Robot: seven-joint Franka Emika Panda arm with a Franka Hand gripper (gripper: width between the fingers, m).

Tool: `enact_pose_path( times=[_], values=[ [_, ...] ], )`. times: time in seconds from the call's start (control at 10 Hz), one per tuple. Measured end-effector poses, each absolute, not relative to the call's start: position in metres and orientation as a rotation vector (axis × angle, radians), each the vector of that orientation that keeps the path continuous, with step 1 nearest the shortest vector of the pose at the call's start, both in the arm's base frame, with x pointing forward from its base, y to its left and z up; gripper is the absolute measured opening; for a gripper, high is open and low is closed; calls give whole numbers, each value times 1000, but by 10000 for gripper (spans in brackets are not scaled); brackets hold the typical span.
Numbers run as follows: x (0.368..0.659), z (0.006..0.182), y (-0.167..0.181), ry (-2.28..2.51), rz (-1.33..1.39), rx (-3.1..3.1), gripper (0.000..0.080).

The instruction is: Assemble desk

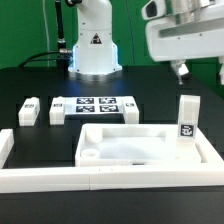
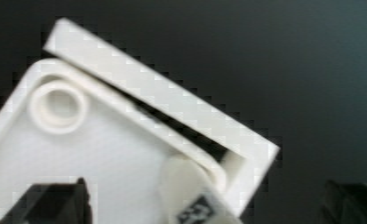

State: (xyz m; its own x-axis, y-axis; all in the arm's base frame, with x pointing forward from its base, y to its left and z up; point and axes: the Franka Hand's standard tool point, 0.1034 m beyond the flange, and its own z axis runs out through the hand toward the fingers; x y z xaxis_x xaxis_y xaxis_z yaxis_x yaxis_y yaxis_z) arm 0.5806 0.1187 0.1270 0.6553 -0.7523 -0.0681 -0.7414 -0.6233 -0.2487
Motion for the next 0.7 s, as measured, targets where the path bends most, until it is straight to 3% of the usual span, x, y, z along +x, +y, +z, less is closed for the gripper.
enact_pose_path(
  times=[0.3, 0.7],
  values=[
    [548, 96, 109, 853, -79, -2818, 649],
    [545, 93, 104, 485, -109, -2916, 649]
  ],
)
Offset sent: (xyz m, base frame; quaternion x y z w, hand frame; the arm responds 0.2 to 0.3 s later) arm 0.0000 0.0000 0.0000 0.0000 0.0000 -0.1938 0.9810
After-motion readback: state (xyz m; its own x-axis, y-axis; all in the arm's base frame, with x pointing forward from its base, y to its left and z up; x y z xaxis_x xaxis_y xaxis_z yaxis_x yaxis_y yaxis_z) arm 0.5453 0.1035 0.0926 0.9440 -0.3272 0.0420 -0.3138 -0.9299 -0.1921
